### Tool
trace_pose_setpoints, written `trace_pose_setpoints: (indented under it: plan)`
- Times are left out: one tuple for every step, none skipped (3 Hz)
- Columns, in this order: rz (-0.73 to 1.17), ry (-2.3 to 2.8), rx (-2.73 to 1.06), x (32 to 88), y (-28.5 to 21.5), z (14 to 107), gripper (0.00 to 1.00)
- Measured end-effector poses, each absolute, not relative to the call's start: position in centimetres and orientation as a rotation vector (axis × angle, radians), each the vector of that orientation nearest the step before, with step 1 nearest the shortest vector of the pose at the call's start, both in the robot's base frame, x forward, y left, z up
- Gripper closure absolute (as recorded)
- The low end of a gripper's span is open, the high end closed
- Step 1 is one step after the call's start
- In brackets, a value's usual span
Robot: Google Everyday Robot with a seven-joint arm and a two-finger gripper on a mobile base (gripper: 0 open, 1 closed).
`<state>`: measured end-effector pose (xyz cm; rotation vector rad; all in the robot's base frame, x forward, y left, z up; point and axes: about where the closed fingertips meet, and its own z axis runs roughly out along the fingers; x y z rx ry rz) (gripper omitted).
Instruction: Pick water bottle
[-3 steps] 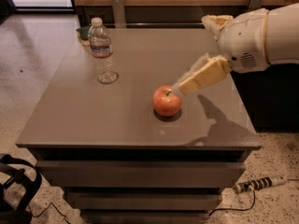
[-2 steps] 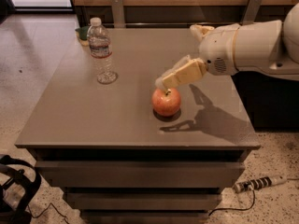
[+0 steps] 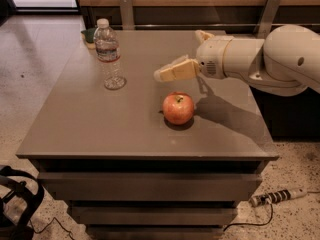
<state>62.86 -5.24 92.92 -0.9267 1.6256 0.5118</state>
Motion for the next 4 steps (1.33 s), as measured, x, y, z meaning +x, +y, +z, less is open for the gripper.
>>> trace_pose_setpoints:
  plan:
    - [0.538,1.568,-0.908,65.5,-3.7,93.3,0.00]
    - [0.565,1.519,-0.919,67.0,-1.7,94.2,0.00]
    - [0.607,1.498,-0.947,68.0,0.8,94.7,0.00]
    - [0.661,1.488,-0.972,68.5,3.5,94.8,0.00]
